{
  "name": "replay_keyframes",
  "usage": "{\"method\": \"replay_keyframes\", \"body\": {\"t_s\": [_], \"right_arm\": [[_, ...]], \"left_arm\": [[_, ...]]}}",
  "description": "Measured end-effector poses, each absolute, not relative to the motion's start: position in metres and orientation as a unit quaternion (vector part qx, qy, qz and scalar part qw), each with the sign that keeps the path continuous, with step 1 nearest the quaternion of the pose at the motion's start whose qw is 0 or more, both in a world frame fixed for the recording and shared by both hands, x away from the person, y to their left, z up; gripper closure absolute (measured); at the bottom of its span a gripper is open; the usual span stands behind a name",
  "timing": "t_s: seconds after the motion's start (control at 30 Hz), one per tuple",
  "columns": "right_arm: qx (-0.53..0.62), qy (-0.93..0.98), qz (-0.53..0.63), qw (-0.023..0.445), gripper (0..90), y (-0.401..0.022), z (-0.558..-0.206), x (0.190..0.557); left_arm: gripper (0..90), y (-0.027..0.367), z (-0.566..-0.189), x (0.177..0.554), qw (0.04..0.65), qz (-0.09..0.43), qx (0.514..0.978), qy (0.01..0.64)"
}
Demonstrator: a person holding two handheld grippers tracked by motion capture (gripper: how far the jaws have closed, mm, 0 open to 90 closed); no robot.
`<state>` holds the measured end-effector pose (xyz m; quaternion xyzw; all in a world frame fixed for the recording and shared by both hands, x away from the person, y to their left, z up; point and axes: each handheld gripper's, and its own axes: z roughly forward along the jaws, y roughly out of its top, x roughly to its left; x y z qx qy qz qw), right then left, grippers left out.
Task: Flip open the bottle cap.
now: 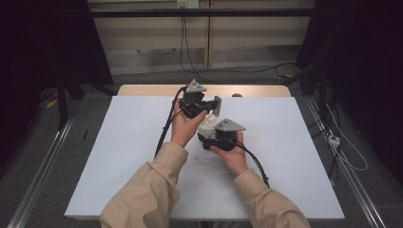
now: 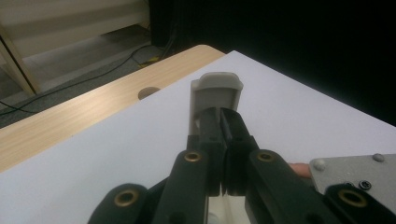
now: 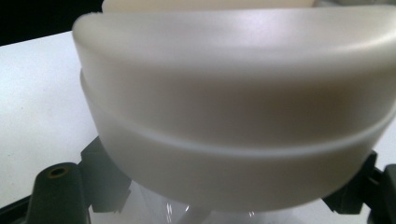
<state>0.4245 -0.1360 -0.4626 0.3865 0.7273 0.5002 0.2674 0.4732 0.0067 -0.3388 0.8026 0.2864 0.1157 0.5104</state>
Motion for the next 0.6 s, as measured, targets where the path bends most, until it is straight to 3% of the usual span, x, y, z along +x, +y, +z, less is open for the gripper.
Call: {"method": "replay_keyframes", "body": {"t_s": [0.6], "right_arm": [[0.388,0.727,0.500,0.267,18.8,-0.1358,-0.4626,0.4244]], "left_arm": [[88.7,-0.0010,-0.3438,0.4784,0.512,0.111,0.803,0.285]]}}
